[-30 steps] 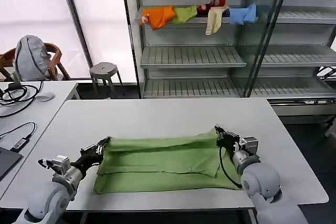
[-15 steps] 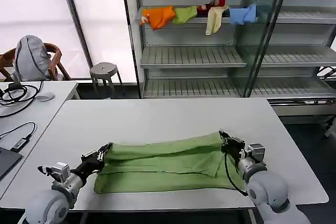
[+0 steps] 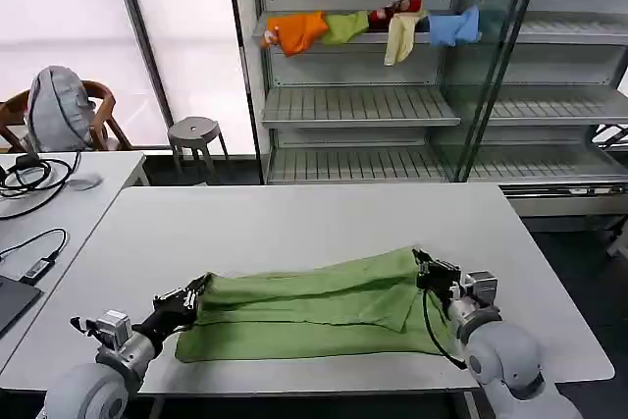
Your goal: Fold and organize the clothes.
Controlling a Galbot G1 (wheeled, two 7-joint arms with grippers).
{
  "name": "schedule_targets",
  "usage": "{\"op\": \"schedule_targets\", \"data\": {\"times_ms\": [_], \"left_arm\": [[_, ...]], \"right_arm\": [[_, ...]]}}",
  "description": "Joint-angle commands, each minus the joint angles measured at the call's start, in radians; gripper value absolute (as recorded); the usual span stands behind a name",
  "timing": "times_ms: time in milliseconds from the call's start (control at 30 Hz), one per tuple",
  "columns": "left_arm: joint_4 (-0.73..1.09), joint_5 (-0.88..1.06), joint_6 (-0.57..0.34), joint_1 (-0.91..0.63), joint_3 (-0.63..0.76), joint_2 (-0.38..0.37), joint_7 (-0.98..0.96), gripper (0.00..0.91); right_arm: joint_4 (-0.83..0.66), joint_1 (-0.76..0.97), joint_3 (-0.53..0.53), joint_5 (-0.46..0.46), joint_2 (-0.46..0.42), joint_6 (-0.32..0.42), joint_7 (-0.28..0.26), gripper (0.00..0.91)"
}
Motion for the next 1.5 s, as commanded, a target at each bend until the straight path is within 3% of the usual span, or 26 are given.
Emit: {"op": "schedule_targets", "data": {"times_ms": [33, 700, 733, 767, 800, 1200, 1500], "left_arm": [[0.018, 0.035, 0.007, 0.005, 0.005, -0.005, -0.006, 0.02], [-0.031, 0.04, 0.069, 0.02, 0.005, -0.006, -0.011, 0.02], [-0.028, 0.042, 0.07, 0.019, 0.004, -0.005, -0.011, 0.474], [-0.026, 0.044, 0.073, 0.02, 0.003, -0.004, -0.004, 0.816], [-0.026, 0.053, 0.077, 0.026, -0.006, -0.003, 0.019, 0.907], [-0.088, 0.074, 0.069, 0.032, -0.023, -0.013, -0.015, 0.907], [-0.18, -0.008, 0.055, 0.066, 0.01, -0.033, -0.226, 0.907]], "right_arm": [[-0.029, -0.001, 0.004, -0.006, -0.002, 0.001, -0.007, 0.0], [-0.009, -0.03, 0.011, -0.039, -0.018, 0.0, -0.042, 0.0], [-0.006, -0.035, 0.011, -0.046, -0.018, 0.0, -0.051, 0.03], [-0.003, -0.039, 0.013, -0.052, -0.018, 0.0, -0.066, 0.574], [0.002, -0.044, 0.019, -0.065, -0.021, 0.0, -0.081, 0.907], [0.124, -0.152, 0.061, -0.068, -0.044, -0.002, -0.17, 0.907], [0.191, -0.203, 0.144, -0.07, -0.032, -0.001, -0.182, 0.907]]}}
